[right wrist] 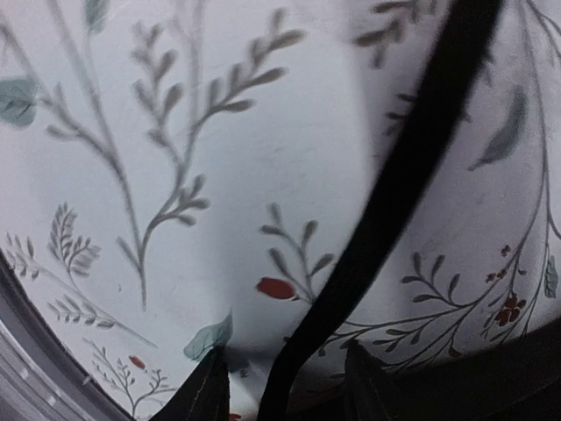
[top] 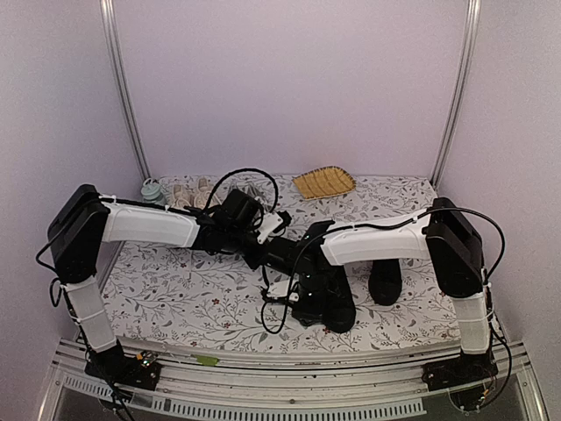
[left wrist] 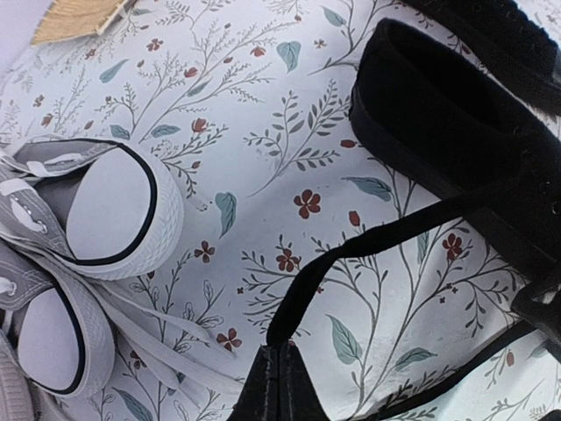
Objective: Tie the shoes
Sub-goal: Pick up the shoelace from the center of the board.
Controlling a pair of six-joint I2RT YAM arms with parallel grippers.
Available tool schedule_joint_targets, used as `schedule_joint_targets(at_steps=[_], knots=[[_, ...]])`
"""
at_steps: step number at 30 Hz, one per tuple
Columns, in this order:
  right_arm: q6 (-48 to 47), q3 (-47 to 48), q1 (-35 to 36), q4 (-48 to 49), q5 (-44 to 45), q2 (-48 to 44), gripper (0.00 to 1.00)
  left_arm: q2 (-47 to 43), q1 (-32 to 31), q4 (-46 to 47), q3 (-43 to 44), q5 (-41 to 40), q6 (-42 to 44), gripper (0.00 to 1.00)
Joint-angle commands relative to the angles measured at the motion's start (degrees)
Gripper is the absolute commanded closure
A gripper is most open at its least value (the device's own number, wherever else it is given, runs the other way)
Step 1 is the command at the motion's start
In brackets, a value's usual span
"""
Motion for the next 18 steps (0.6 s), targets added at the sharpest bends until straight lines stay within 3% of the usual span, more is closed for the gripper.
schedule_joint_targets(at_steps=[1, 3, 4, 11, 18], knots=[[0.8, -1.5, -0.4, -2.8, -0.6, 4.3, 0.68, 0.7, 0.7, -1.0, 1.3, 0.6, 0.7, 1.00], [1.0, -0.5, -0.3, -2.8, -1.9, 3.9, 0.92, 0.4, 0.8, -1.0, 1.3, 0.9, 0.5, 1.00], [1.1, 0.0, -0.3, -2.7, -1.9, 3.5, 0.98, 0.3, 0.7, -0.9, 1.3, 1.1, 0.5, 1.00], [3.5, 1.9, -1.0, 3.0, -1.9, -6.3, 1.00, -0.2, 0.6, -0.4, 1.4, 1.7, 0.5, 1.00], [11.8, -8.9, -9.6, 14.6, -12.7, -25.9, 0.99, -1.6, -1.0, -0.1, 0.6, 1.9, 2.5, 1.00]])
